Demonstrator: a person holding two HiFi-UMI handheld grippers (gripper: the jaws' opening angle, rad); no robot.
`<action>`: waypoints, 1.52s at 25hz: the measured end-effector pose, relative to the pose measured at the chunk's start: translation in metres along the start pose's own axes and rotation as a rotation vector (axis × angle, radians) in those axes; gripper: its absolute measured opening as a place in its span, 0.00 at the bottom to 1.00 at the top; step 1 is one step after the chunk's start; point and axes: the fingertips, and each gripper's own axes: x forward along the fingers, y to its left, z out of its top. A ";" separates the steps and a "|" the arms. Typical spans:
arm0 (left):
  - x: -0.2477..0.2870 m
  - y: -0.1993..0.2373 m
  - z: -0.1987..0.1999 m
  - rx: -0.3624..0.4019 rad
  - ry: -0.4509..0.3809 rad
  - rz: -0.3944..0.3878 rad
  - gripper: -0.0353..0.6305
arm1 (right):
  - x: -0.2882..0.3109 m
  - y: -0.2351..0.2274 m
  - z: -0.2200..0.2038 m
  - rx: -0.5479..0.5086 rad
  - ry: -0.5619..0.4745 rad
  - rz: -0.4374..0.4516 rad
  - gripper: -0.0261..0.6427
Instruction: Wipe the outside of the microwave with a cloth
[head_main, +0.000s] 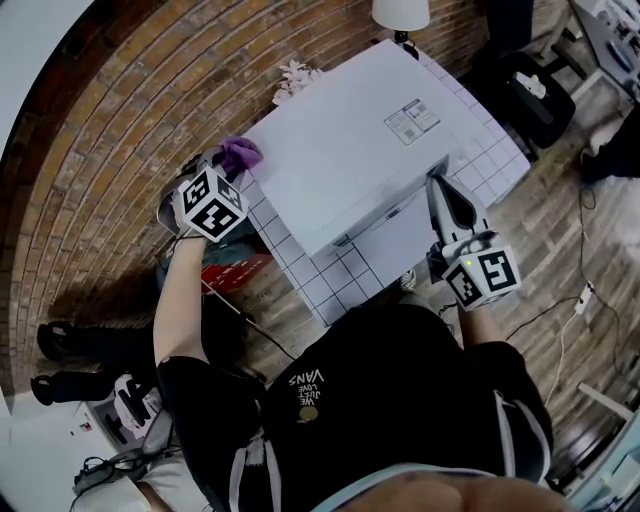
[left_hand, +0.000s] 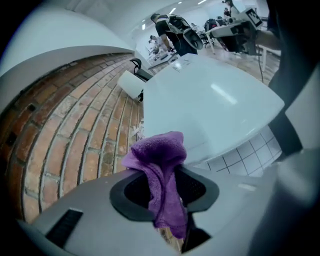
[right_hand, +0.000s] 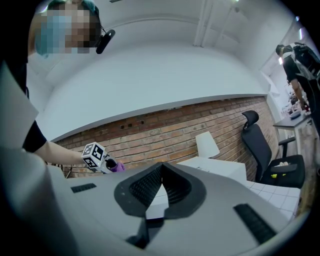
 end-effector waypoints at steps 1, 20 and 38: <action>0.004 0.002 0.003 0.017 0.021 -0.012 0.25 | 0.000 -0.005 0.001 0.002 -0.001 -0.002 0.04; 0.088 0.049 0.176 0.276 0.151 -0.070 0.25 | -0.005 -0.121 0.014 0.081 -0.005 -0.020 0.04; 0.149 0.068 0.344 0.450 0.110 -0.072 0.25 | -0.032 -0.205 0.018 0.120 -0.021 -0.160 0.04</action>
